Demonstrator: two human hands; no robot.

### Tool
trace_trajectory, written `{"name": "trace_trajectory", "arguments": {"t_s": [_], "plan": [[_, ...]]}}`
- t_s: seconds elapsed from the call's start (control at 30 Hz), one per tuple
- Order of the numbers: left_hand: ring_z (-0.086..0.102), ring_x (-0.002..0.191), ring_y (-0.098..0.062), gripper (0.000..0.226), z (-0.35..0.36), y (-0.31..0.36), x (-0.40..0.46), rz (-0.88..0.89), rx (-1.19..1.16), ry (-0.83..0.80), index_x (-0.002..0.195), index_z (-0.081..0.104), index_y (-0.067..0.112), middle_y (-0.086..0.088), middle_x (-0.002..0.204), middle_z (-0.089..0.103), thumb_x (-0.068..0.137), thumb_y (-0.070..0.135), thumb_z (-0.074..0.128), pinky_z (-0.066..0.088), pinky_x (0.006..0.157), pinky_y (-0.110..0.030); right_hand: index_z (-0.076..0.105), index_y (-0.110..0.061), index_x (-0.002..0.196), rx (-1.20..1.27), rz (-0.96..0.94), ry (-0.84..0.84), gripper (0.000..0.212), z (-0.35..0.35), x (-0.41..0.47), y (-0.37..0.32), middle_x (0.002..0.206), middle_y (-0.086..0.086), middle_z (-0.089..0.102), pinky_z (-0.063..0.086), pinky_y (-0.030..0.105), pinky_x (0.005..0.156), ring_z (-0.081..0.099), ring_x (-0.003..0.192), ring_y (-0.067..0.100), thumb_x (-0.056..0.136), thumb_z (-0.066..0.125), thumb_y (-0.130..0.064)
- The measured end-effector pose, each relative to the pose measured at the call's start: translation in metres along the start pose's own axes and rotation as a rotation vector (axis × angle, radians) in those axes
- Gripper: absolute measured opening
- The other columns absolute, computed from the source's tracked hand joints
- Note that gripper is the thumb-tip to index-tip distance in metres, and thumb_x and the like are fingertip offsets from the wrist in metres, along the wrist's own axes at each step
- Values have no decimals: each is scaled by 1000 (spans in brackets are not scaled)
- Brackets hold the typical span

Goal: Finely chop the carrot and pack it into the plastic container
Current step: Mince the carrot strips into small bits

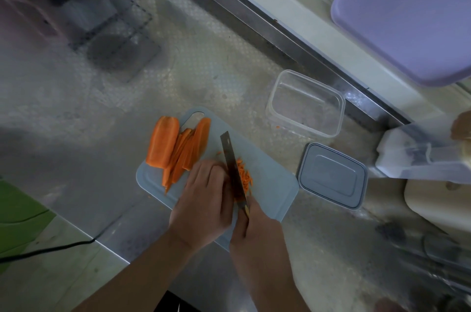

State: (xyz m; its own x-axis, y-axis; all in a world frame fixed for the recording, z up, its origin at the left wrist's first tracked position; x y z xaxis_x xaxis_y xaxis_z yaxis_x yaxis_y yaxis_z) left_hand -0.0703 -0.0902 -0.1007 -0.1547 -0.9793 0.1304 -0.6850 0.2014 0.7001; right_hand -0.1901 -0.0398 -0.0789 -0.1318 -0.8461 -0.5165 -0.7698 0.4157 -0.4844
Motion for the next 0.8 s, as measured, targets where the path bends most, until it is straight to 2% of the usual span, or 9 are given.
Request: {"name": "trace_trajectory", "arguments": {"t_s": [0.07,0.17,0.23,0.37,0.57,0.63,0.7,0.8], "plan": [[54,96,-20,10,-3,-3,2,-45,-72,17,88,61,9,0,100,58,91,3,68,45,88,-29,50,-44,118,44,3,14,20,-3,-1,3,62,-8,58,48,26,50,61,59,9,106,40,-32],[58,102,-6,15,-11,-7,4,-114,-171,6,86,70,14,9,102,64,86,3,80,46,90,-19,57,-38,113,76,15,6,17,-6,0,6,62,-5,58,46,25,47,61,60,8,106,42,-32],[60,103,-2,14,-14,-9,5,-152,-156,-24,87,74,19,16,102,66,86,7,81,47,91,-17,56,-35,100,97,31,-2,15,-9,1,7,64,-4,60,47,28,49,62,63,7,105,42,-32],[62,103,-5,8,-21,-8,7,-150,-125,-27,94,79,23,17,102,70,91,16,79,54,90,-32,54,-30,86,127,43,14,21,-17,-1,9,62,0,59,42,26,47,58,56,7,104,44,-31],[56,118,-4,20,-32,-4,1,-86,-106,-31,112,74,21,15,120,64,104,32,60,49,100,-29,53,-29,83,138,25,28,24,-23,-2,10,65,-5,60,42,22,48,58,58,5,105,45,-31],[48,130,-5,28,-35,-3,-4,-70,-80,-80,120,68,26,16,132,54,96,40,67,43,106,-29,54,-30,84,134,26,26,23,-23,-3,12,64,-4,60,44,24,48,60,61,6,105,44,-32],[42,140,-10,46,-29,-4,-12,-46,-22,-180,127,62,29,15,143,47,88,44,79,39,110,-35,54,-30,86,130,26,20,22,-22,-5,14,64,-3,60,46,26,49,61,61,8,105,43,-34],[45,141,-18,49,-18,-6,-21,34,56,-229,129,62,27,10,146,49,86,38,81,46,109,-47,54,-30,88,141,27,8,21,-22,-7,15,62,-1,59,45,26,48,60,58,7,105,44,-31]]}}
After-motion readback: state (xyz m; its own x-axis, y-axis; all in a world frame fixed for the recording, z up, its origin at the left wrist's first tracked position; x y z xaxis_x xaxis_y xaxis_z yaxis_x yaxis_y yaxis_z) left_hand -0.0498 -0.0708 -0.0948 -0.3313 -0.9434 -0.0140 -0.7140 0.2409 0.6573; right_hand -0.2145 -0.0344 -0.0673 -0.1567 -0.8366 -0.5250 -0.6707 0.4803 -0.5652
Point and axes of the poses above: each hand's wrist, its own x-axis towards the middle knuckle, its own z-axis out of the palm, y = z × x, the point moved 7 cm from there along x, towards the middle knuckle
